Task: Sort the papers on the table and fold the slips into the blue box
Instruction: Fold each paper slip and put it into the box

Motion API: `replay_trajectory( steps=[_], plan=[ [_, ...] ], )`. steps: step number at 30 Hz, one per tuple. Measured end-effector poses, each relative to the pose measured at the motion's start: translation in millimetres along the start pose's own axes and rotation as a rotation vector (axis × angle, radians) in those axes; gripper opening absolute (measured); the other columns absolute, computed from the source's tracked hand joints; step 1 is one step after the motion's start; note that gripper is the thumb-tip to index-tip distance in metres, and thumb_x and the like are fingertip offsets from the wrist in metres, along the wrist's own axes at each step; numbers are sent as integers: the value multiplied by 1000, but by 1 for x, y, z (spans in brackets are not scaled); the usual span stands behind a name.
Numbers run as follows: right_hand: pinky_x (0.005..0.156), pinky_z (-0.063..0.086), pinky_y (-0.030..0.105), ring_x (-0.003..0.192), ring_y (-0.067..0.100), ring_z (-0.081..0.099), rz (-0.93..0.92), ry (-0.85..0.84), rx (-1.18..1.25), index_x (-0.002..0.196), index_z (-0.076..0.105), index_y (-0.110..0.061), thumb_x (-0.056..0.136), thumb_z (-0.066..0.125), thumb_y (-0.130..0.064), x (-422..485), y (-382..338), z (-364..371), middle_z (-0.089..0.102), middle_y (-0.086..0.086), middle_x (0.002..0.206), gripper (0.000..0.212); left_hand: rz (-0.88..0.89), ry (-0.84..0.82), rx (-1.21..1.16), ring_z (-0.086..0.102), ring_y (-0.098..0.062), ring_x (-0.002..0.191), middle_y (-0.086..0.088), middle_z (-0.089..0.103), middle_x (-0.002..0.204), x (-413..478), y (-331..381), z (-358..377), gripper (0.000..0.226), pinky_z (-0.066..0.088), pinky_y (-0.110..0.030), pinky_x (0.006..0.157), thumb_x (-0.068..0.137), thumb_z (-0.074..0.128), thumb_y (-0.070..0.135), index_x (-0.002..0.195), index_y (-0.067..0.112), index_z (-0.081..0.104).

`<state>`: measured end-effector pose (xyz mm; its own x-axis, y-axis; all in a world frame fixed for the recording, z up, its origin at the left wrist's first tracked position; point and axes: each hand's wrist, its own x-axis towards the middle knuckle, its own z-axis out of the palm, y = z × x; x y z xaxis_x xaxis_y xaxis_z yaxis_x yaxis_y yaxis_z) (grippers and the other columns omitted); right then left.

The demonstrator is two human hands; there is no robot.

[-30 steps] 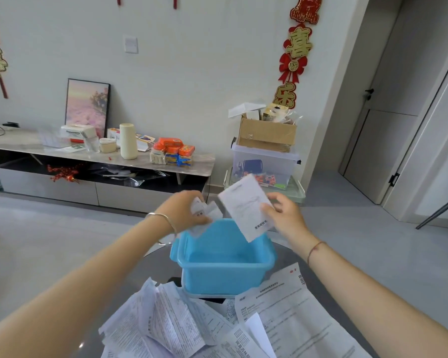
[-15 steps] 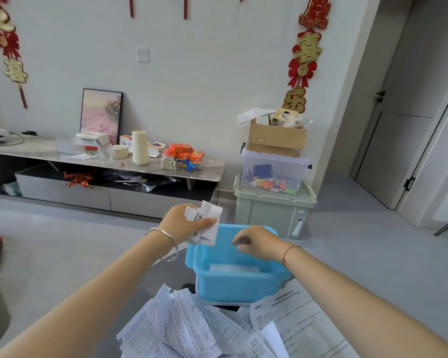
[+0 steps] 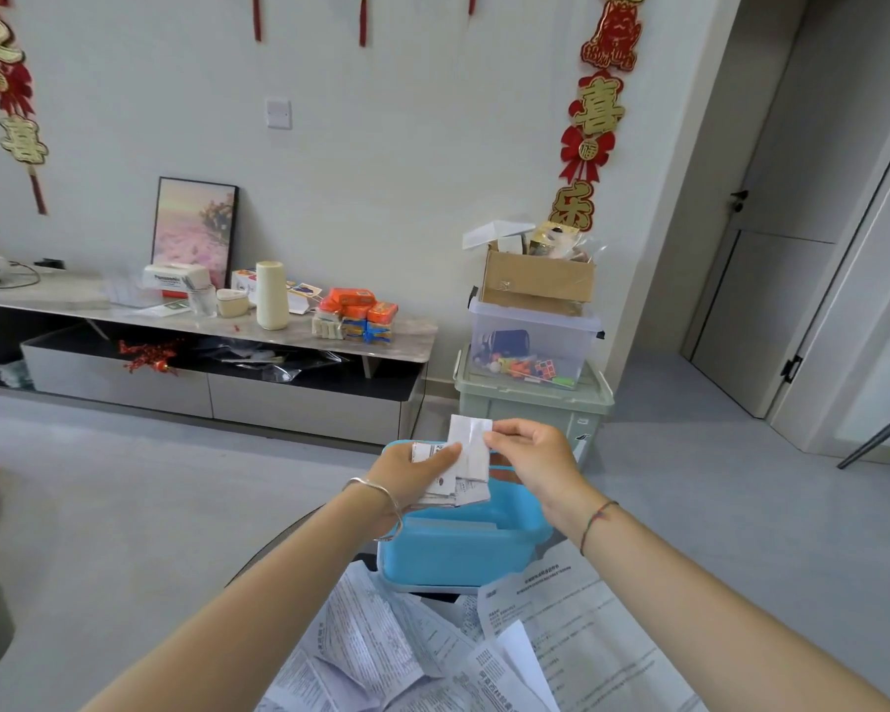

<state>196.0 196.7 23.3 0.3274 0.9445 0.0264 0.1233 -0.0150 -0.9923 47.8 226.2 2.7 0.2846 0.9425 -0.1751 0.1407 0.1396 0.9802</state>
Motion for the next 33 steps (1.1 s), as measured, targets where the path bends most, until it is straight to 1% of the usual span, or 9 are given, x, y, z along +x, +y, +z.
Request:
replay_trajectory(
  steps=[4, 7, 9, 12, 15, 18, 21, 29, 33],
  plan=[
    [61, 54, 24, 70, 13, 64, -51, 196, 143, 91, 61, -11, 94, 55, -7, 1, -9, -6, 67, 3, 83, 7, -26, 122, 4, 66, -23, 80, -10, 70, 90, 4, -3, 0, 27, 55, -35, 81, 93, 58, 36, 81, 13, 63],
    [52, 52, 18, 64, 12, 61, -39, -14, 64, 96, 62, -9, 94, 56, -8, -8, -17, -2, 66, 1, 78, 6, -64, 154, -20, 63, -21, 72, -8, 66, 83, 1, 0, -1, 36, 54, -30, 70, 97, 49, 41, 92, 8, 61],
    [52, 52, 19, 62, 13, 61, -57, -121, -71, 94, 64, -7, 93, 57, -6, -14, -13, 7, 67, 2, 77, 7, -61, 156, -31, 65, -30, 82, -12, 65, 88, -2, 3, 2, 43, 56, -37, 82, 98, 44, 44, 98, 5, 62],
    [57, 53, 21, 67, 15, 63, -125, -37, -206, 89, 66, -8, 90, 60, -7, -15, -5, 15, 69, 5, 79, 6, -81, 113, -165, 65, -38, 97, -22, 67, 99, -7, 7, 10, 49, 53, -51, 88, 101, 34, 45, 88, 7, 63],
    [62, 56, 29, 70, 19, 63, -182, 28, -273, 77, 64, -15, 88, 63, -8, -14, -2, 16, 67, 4, 76, 13, -96, 114, -274, 67, -34, 87, -21, 69, 93, -13, 11, 12, 63, 55, -49, 84, 97, 31, 58, 85, 6, 65],
    [59, 56, 30, 66, 19, 62, -186, 20, -259, 72, 62, -16, 86, 65, -6, -17, -3, 17, 65, 3, 71, 17, -21, 112, -219, 66, -35, 93, -23, 67, 104, -14, 9, 11, 45, 54, -49, 86, 94, 52, 43, 105, 1, 62],
    [49, 49, 19, 57, 14, 60, -159, -25, -158, 81, 65, -7, 84, 69, -7, -22, -6, 13, 66, 5, 71, 5, 11, 108, -197, 61, -28, 91, -18, 61, 106, -13, 4, 10, 30, 55, -36, 78, 99, 50, 21, 121, 2, 51],
    [54, 46, 14, 74, 11, 61, -222, -81, -155, 88, 67, -28, 89, 63, -11, -28, -2, 15, 68, -5, 88, 18, 12, 185, -164, 60, -31, 100, -16, 59, 110, -13, 2, 9, 28, 51, -44, 93, 101, 40, 24, 123, 8, 47],
    [59, 42, 9, 66, 3, 52, -365, -58, -337, 91, 70, -24, 81, 72, -12, -29, 4, 20, 63, -12, 83, 16, 0, 163, -277, 62, -25, 80, -15, 64, 95, -12, 4, 12, 28, 54, -36, 71, 101, 39, 20, 117, 3, 53]
  ],
)
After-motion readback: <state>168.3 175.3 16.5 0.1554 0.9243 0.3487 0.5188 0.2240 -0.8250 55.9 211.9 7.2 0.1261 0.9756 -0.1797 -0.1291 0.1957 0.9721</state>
